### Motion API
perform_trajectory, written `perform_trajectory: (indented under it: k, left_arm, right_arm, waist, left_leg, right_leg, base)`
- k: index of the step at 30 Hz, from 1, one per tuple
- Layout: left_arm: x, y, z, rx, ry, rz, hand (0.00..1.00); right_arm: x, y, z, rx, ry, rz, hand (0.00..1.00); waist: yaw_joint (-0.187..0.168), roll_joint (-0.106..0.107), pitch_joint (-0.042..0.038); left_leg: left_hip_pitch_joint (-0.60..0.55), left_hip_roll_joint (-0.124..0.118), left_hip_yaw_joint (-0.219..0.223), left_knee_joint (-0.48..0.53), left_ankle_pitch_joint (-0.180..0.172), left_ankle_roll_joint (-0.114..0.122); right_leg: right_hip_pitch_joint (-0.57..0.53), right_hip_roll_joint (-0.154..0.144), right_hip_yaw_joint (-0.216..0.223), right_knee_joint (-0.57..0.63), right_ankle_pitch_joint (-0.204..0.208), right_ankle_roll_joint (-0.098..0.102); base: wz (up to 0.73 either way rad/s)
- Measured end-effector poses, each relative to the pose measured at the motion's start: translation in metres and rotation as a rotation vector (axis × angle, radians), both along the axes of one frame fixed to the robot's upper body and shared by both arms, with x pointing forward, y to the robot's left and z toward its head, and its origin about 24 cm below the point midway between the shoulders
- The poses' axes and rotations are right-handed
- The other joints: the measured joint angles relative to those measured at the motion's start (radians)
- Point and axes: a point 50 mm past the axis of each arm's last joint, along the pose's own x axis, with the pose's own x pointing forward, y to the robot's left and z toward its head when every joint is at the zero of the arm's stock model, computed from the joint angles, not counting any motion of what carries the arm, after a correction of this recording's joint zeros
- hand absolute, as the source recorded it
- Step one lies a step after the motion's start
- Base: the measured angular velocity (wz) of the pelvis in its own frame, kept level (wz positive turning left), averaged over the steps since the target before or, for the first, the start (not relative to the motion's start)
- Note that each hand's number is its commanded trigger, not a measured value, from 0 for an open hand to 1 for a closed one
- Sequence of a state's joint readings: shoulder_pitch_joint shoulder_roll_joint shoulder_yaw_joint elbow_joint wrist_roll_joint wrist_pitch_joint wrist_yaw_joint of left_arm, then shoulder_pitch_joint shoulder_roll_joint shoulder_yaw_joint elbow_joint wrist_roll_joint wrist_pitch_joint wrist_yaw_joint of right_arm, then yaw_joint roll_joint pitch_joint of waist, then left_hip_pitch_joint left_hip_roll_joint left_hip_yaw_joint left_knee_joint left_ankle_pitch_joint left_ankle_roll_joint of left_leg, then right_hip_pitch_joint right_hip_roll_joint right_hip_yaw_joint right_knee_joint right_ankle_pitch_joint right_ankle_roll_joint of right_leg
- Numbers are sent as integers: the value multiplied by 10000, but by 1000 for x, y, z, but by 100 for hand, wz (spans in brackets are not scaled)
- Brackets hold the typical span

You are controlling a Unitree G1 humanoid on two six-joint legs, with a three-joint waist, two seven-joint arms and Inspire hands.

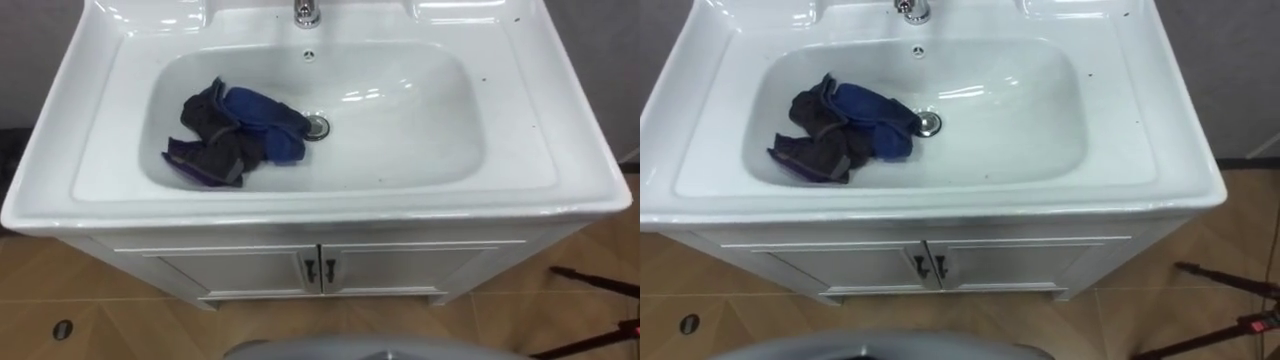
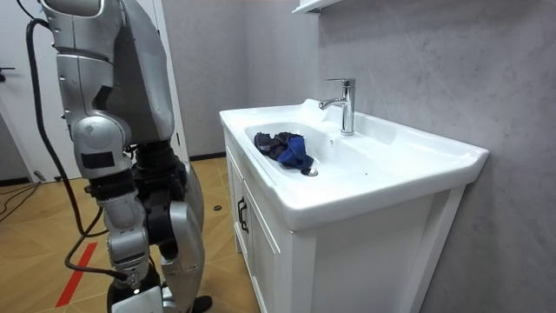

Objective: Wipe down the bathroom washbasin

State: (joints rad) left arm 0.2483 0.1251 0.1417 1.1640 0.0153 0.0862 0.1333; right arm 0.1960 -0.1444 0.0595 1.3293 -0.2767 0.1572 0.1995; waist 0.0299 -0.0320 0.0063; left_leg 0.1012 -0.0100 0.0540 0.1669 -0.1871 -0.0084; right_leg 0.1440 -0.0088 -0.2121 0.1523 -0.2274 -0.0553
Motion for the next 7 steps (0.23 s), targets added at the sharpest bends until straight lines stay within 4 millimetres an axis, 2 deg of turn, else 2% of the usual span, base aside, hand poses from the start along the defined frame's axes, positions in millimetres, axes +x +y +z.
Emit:
perform_trajectory:
  k: [7]
  left_arm:
    - [2,-1,-1,-363,434,-872,0]
  right_arm:
    - [6,-1,0,-63,86,525,0]
  waist:
    - [9,-27,3]
  left_leg:
    - [27,0,-31,25,0,0]
  right_leg:
    - [26,1,-13,17,1,1]
  base:
    - [1]
